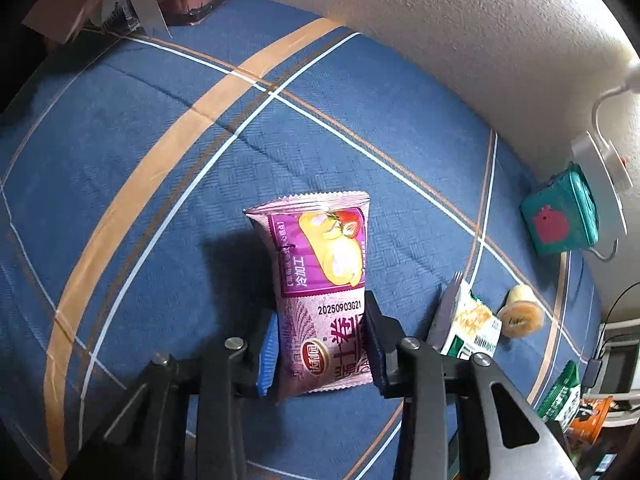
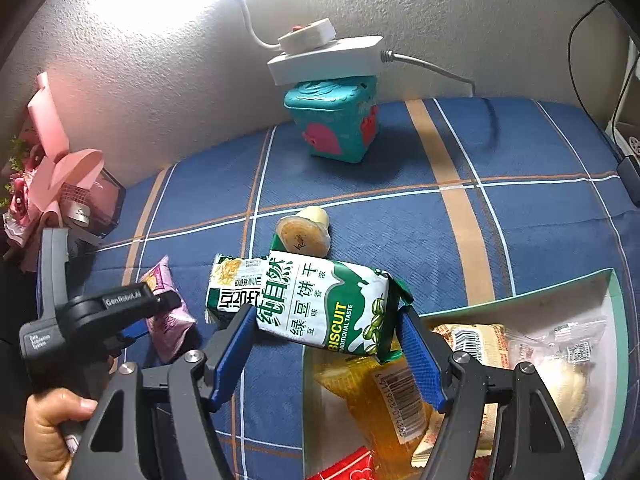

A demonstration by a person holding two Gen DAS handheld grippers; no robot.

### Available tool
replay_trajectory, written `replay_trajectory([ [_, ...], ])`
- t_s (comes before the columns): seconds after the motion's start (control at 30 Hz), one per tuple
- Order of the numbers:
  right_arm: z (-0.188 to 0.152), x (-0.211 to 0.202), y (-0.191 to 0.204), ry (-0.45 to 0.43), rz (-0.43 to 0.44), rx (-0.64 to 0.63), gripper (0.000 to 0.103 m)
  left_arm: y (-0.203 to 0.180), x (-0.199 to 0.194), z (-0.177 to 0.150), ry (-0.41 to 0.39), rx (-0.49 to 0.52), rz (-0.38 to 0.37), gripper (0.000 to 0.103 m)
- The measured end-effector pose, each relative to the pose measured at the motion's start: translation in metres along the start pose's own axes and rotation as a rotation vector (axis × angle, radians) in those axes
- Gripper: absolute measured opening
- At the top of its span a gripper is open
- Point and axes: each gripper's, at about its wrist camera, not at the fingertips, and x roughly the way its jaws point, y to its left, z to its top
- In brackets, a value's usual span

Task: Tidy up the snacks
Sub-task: 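Carry both packs over the white tray and open both grippers to drop them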

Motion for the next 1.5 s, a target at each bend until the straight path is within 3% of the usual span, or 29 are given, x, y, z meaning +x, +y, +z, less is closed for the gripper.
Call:
replay_trajectory([
  [0.37, -0.008, -0.026, -0.012, -0.002, -0.016, -0.007, 0.074, 0.01, -0.035, -0.052, -0.042, 0.003, -0.051, 0.037],
  [0.57, -0.01, -0.045, -0.028, -0.013, -0.029, 0.017, 0.074, -0.006, -0.069, -0.069, -0.075, 0.028, -0.097, 0.037],
  [0.73, -0.01, -0.058, -0.051, -0.024, -0.048, 0.061, 0.074, -0.031, -0.105, -0.093, -0.13, 0.104, -0.155, 0.037],
  [0.87, -0.014, -0.073, -0.077, -0.037, -0.072, 0.106, 0.074, -0.056, -0.11, -0.103, -0.137, 0.199, -0.186, 0.037],
  [1.07, -0.024, -0.097, -0.122, -0.067, -0.102, 0.185, 0.074, -0.098, -0.118, -0.138, -0.107, 0.347, -0.231, 0.037],
  [1.23, -0.036, -0.121, -0.158, -0.095, -0.178, 0.242, 0.074, -0.13, -0.118, -0.168, -0.068, 0.46, -0.25, 0.038],
  [1.5, -0.045, -0.128, -0.192, -0.085, -0.203, 0.316, 0.074, -0.154, -0.104, -0.205, 0.018, 0.551, -0.253, 0.038],
])
